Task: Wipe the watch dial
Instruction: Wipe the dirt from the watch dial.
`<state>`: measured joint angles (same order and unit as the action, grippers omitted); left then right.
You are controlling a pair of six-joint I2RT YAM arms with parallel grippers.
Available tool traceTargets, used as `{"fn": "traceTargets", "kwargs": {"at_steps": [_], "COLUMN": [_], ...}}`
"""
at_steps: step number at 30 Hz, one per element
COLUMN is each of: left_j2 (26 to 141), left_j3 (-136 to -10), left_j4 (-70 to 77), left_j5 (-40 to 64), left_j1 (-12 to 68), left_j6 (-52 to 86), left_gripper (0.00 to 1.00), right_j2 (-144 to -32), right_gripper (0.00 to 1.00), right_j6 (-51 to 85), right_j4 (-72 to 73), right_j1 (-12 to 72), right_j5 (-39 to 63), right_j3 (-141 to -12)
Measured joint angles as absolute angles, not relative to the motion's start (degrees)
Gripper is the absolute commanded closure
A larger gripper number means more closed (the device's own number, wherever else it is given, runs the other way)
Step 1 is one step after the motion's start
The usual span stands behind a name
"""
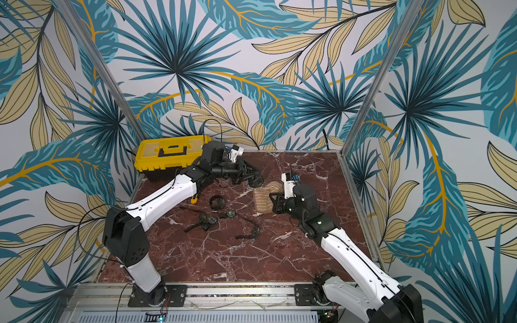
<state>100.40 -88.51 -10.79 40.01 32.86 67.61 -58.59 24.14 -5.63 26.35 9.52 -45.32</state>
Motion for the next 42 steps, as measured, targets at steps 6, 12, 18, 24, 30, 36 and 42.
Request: {"fn": "traceTargets", "kwargs": {"at_steps": [6,12,18,24,30,36,42], "left_j2": [100.4,100.4,100.4,100.4,100.4,100.4,101.4], "left_j3": [-90.0,-91.6,-93.2,-95.3,-95.6,-95.6,-96.8], "left_j4": [-13.8,-16.1,-18.1,-19.1,-19.3,-19.9,-20.3], "left_j5": [37.6,34.5,31.3,28.2,25.3,23.3,24.4], "left_j1": [34.2,34.9,35.4,35.6,35.7,35.7,35.8], "left_j6": [65.8,63.9,61.8,59.2,56.9,56.0,57.1], "left_gripper": [1.0,1.0,1.0,1.0,1.0,1.0,1.0], "right_j2": [-61.4,-64.5,-67.3,-69.4,-72.2,-74.3,-73.6], "right_gripper": [0.95,0.96,0.97,0.98,0.97,0.98,0.98], "right_j6": [24.2,25.3,28.7,35.2,42.3,38.0,20.1], "right_j4": [-1.6,2.6,7.5,14.0,18.7,13.7,-0.9], "right_j1": [27.4,27.6,27.8,27.8,27.6,28.6,33.4], "right_j5": [10.0,10.4,11.1,11.1,11.8,11.7,1.5], "right_j3": [-47.2,-47.7,-48.0,-48.0,-48.0,-52.1,-59.0]}}
